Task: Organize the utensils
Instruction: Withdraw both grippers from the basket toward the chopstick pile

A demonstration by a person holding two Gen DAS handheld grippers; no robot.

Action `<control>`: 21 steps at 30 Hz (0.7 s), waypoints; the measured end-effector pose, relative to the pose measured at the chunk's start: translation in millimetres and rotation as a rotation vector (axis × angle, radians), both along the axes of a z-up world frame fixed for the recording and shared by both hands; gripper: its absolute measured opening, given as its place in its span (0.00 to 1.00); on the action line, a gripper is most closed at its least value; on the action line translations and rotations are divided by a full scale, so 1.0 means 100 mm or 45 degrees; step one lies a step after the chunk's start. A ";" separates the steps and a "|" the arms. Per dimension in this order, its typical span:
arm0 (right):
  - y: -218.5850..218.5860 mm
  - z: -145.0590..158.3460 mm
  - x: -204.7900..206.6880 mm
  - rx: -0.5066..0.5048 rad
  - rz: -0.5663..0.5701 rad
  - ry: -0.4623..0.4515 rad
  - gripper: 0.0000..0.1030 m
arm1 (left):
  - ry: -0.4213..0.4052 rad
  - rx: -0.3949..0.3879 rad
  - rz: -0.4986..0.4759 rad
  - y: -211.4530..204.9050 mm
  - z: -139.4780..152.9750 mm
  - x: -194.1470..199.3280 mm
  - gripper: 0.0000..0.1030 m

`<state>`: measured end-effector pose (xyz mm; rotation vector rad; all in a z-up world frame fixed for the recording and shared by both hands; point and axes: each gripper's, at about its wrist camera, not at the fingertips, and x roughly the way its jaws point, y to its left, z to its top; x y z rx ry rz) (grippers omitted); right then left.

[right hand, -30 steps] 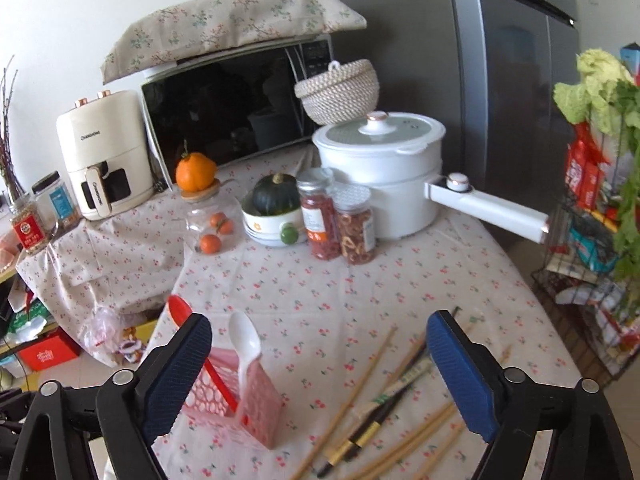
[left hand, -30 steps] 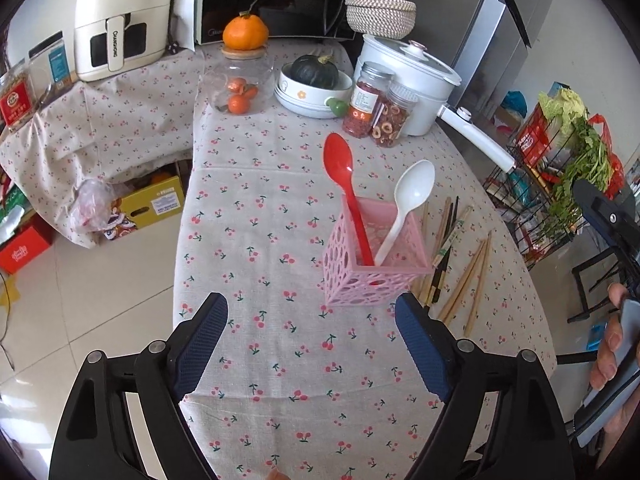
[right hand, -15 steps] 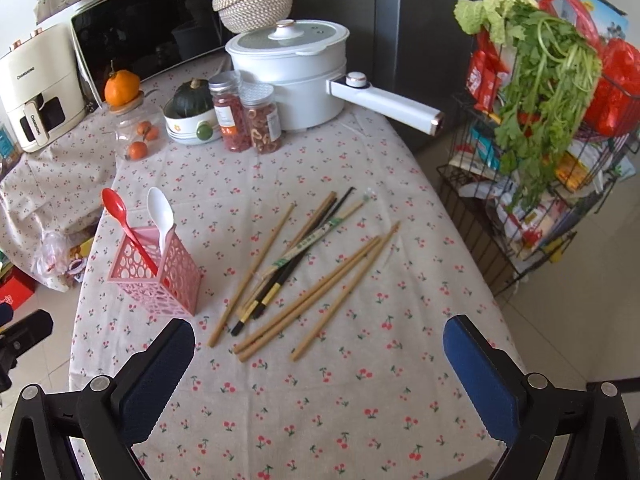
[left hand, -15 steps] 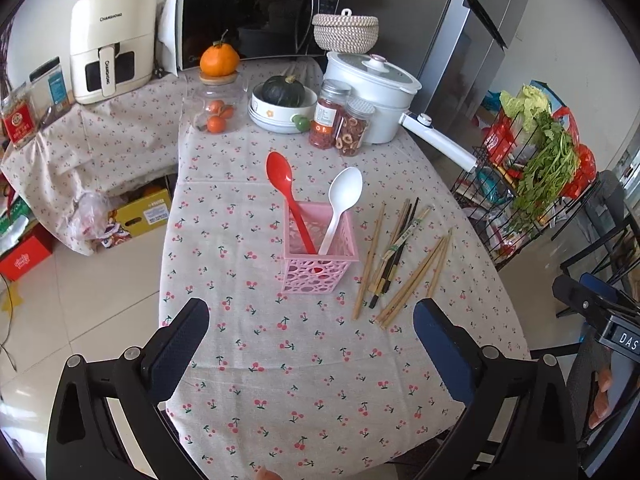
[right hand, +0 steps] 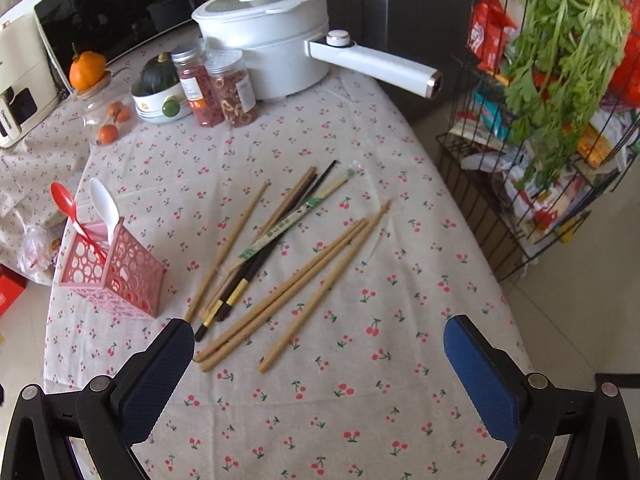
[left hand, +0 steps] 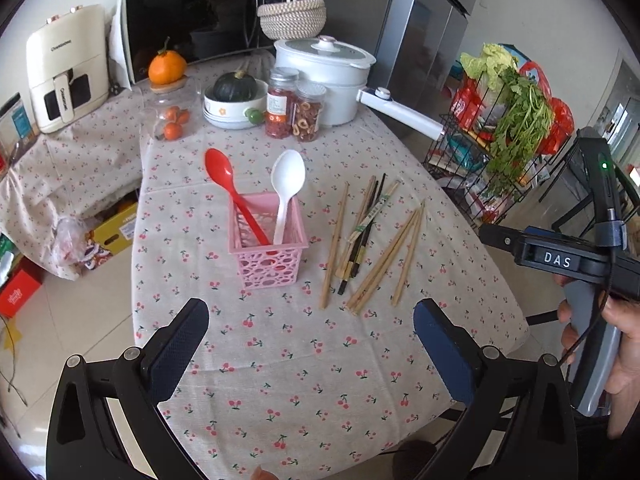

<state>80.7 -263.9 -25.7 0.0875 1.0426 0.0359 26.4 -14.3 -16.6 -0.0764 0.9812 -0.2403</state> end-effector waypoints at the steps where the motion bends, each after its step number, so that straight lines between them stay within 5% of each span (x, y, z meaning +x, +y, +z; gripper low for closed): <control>1: -0.05 -0.07 0.07 0.019 -0.011 0.029 0.99 | 0.023 0.005 -0.012 -0.06 -0.05 0.07 1.00; 10: -0.55 -0.79 0.67 0.088 -0.136 0.157 0.97 | -0.024 0.130 -0.108 -0.61 -0.29 0.55 1.00; 17: -0.76 -1.38 1.03 0.212 -0.170 0.206 0.62 | -0.015 0.086 -0.134 -0.75 -0.53 0.78 0.98; 21: -0.73 -1.44 1.14 0.178 -0.147 0.109 0.59 | -0.034 0.106 -0.127 -0.78 -0.62 0.86 0.83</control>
